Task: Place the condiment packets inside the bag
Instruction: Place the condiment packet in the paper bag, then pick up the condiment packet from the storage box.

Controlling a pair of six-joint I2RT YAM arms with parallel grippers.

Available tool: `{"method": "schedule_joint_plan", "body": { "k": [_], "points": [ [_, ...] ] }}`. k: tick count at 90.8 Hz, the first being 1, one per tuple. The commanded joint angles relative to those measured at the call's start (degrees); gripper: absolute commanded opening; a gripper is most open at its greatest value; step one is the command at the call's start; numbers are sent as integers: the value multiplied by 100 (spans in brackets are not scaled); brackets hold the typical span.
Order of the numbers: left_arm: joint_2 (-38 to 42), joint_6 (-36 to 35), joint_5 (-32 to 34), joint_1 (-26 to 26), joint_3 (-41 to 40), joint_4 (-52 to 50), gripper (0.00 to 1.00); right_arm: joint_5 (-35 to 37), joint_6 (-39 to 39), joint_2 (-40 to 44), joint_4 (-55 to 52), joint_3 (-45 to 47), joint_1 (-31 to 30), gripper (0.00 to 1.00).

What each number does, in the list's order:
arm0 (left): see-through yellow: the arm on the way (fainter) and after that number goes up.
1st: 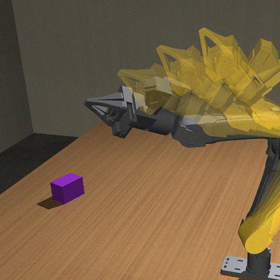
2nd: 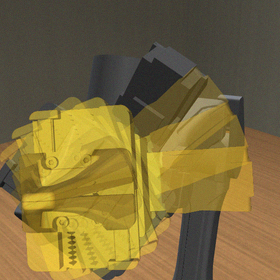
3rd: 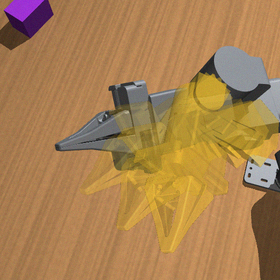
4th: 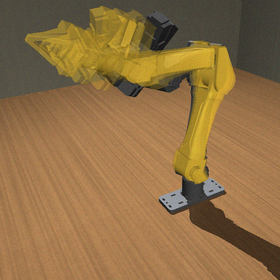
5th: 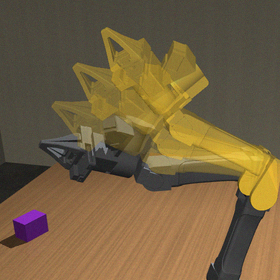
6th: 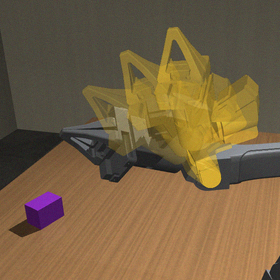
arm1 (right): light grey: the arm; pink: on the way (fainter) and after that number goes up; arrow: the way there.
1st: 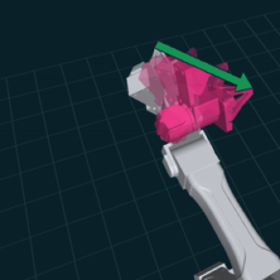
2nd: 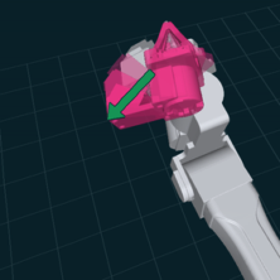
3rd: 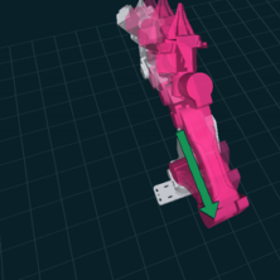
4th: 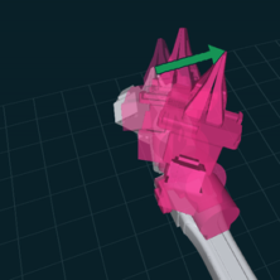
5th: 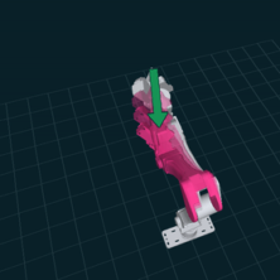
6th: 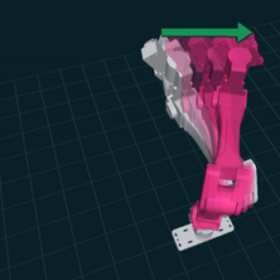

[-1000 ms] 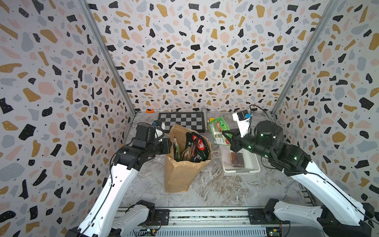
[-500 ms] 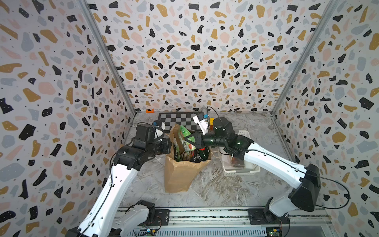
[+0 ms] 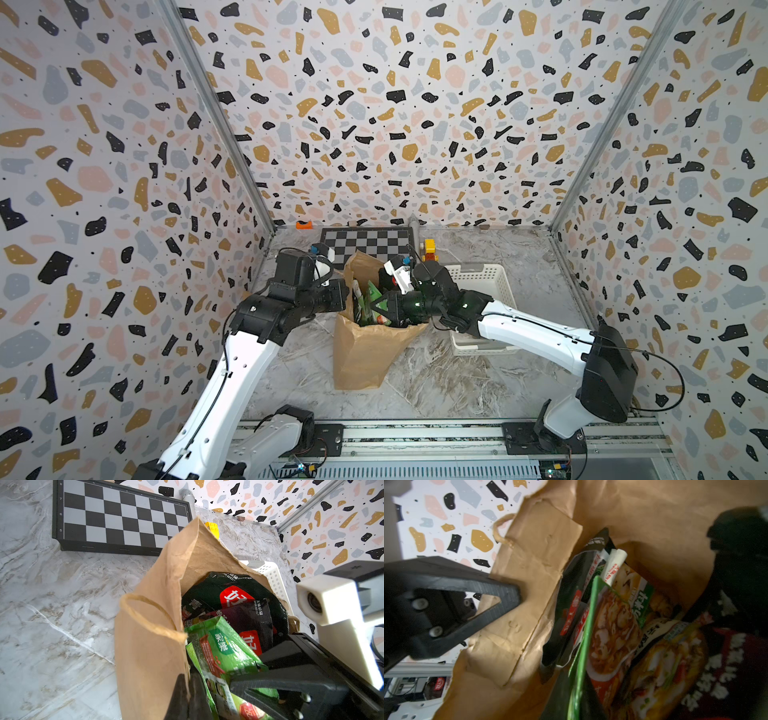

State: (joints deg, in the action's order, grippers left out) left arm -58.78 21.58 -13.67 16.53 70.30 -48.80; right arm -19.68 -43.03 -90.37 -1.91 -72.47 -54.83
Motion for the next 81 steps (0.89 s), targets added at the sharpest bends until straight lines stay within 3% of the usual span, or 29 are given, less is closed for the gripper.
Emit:
{"method": "schedule_joint_plan", "body": {
  "k": [1, 14, 31, 38, 47, 61, 81],
  "points": [
    [-11, -49, -61, 16, 18, 175, 0, 757, 649, 715, -744, -101, 2, 30],
    [-38, -79, -80, 16, 10, 162, 0, 1601, 1602, 1545, -1358, 82, 6, 54],
    [-4, -92, -76, 16, 10, 133, 0, 4085, 2425, 2635, -2519, 653, 194, 80],
    [11, -97, -74, 16, 18, 125, 0, 4604, 2478, 2889, -2885, 1042, 520, 85],
    [27, -91, -67, 16, 10, 119, 0, 4345, 2656, 2957, -2963, 1609, 935, 90],
    [25, -84, -92, 16, 10, 133, 0, 3870, 2900, 2531, -2618, 2190, 983, 93],
    [22, -123, -46, 16, 25, 73, 0, 2403, 3203, 1966, -1497, 2600, 983, 94]
  ]
}}
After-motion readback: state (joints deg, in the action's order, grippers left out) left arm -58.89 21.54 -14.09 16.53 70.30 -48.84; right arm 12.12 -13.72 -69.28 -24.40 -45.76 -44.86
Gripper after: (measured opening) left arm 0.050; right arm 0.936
